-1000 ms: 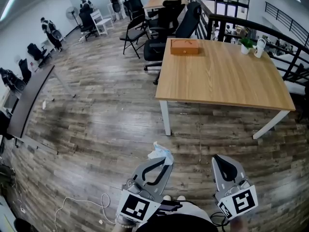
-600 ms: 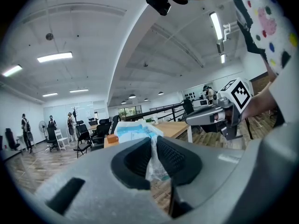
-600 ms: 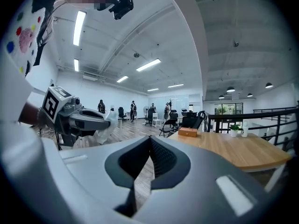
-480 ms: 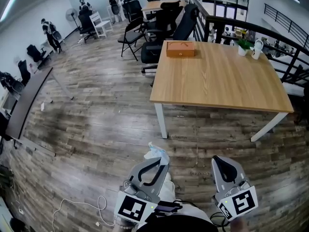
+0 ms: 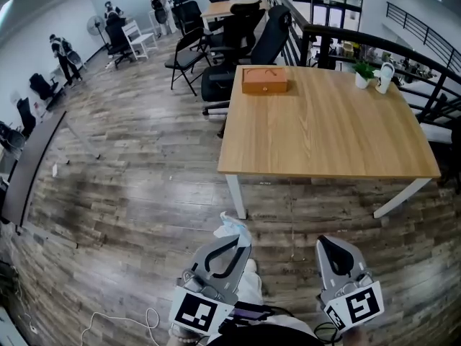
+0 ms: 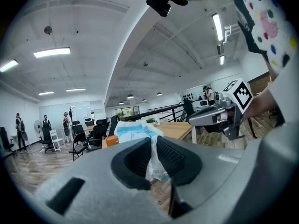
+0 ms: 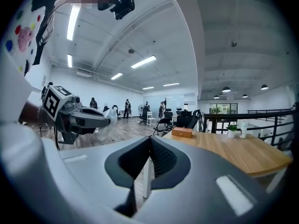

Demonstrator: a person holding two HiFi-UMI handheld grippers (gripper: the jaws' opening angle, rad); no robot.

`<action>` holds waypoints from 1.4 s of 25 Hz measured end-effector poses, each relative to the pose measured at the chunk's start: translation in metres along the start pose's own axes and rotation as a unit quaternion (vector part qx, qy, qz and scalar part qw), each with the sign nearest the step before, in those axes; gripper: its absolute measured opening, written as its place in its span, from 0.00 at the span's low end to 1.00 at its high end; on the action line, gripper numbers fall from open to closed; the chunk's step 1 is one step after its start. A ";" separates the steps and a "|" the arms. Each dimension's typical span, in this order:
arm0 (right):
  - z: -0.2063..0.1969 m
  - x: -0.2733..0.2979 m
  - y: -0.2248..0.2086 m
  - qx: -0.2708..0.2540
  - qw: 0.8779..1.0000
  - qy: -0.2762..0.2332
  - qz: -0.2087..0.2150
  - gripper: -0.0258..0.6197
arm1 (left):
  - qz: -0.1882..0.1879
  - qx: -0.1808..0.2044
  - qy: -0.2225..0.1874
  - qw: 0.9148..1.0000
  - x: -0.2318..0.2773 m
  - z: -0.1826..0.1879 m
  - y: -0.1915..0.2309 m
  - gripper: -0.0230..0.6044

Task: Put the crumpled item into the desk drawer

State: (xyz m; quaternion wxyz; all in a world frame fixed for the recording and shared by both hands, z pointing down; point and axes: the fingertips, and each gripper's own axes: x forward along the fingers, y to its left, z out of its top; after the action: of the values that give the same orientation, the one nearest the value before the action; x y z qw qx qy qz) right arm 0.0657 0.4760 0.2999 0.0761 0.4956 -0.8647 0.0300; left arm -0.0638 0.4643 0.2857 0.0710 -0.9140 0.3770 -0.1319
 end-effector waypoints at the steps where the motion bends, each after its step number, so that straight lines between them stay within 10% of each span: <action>1: 0.001 0.011 -0.004 0.000 1.000 0.002 -0.003 0.03 | -0.004 0.001 0.000 1.000 0.008 0.000 0.010 0.11; 35: 0.052 0.251 -0.107 -0.005 0.999 0.014 -0.049 0.03 | -0.034 -0.001 -0.010 0.999 0.180 -0.017 0.231 0.11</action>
State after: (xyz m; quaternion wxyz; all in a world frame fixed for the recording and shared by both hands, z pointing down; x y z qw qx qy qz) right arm 0.0277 0.2018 0.2868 0.0917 0.5361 -0.8386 0.0291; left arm -0.1015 0.1734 0.2832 0.0687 -0.9278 0.3448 -0.1250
